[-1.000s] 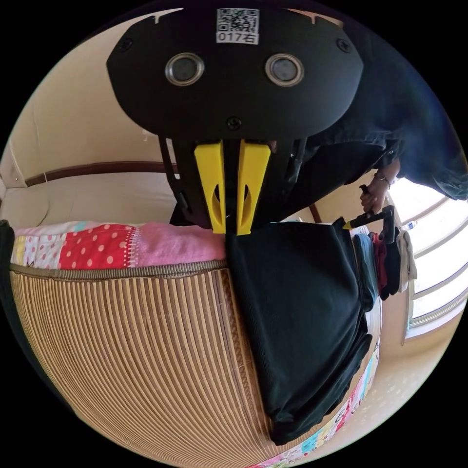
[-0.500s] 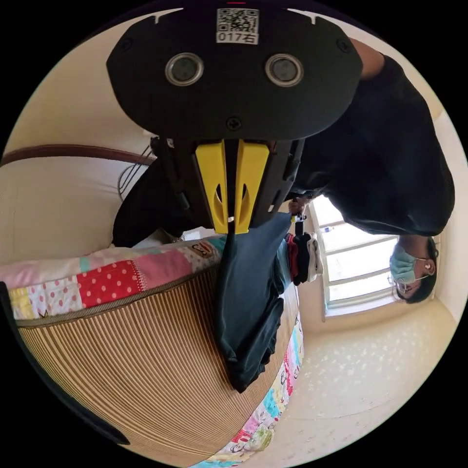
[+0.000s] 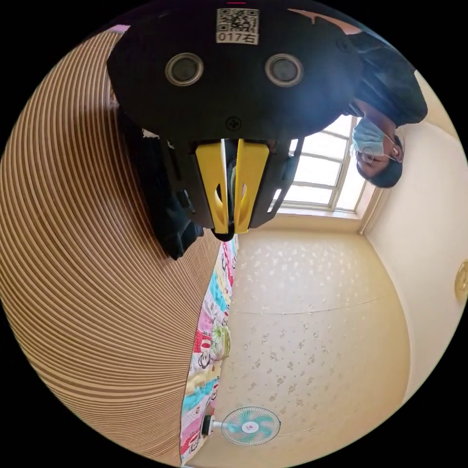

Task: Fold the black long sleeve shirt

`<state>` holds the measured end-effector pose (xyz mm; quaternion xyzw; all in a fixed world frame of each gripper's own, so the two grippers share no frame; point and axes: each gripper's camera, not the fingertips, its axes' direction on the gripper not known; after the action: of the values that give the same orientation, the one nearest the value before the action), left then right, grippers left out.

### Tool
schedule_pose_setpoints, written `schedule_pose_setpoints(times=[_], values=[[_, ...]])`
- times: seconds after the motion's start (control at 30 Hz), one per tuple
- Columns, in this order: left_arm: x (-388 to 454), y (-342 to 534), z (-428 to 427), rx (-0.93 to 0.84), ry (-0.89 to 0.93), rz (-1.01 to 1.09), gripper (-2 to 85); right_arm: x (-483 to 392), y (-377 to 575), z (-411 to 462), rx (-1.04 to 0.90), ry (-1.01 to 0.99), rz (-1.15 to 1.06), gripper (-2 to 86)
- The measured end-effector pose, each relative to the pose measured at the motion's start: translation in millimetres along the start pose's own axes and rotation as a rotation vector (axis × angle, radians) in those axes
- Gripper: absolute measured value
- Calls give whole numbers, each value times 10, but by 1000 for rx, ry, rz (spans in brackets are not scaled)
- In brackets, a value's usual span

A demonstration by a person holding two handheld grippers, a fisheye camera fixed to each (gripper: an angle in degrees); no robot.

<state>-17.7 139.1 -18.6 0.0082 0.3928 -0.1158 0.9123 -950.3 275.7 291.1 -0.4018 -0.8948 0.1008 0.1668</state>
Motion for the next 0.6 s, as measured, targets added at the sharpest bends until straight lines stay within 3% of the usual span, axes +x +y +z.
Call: schedule_pose_setpoints(times=[0.1, 0.2, 0.27, 0.37, 0.43, 0.6], values=[[-91, -296, 275, 53, -146, 13, 14, 93, -432, 567, -5, 80, 21, 30], [-165, -391, 531, 10, -398, 15, 29, 238, -668, 1032, -61, 271, 65, 39], [-149, -333, 631, -14, -457, 49, 51, 271, -687, 1153, -62, 323, 62, 47], [140, -89, 642, 3, -551, 183, 74, 104, -556, 1174, -42, 276, -27, 71], [387, 175, 700, -42, -717, 274, 89, -55, -390, 1207, -104, 336, -105, 84], [520, 893, 837, -116, -985, 316, 116, -415, 580, 1415, -308, 718, -390, 100]])
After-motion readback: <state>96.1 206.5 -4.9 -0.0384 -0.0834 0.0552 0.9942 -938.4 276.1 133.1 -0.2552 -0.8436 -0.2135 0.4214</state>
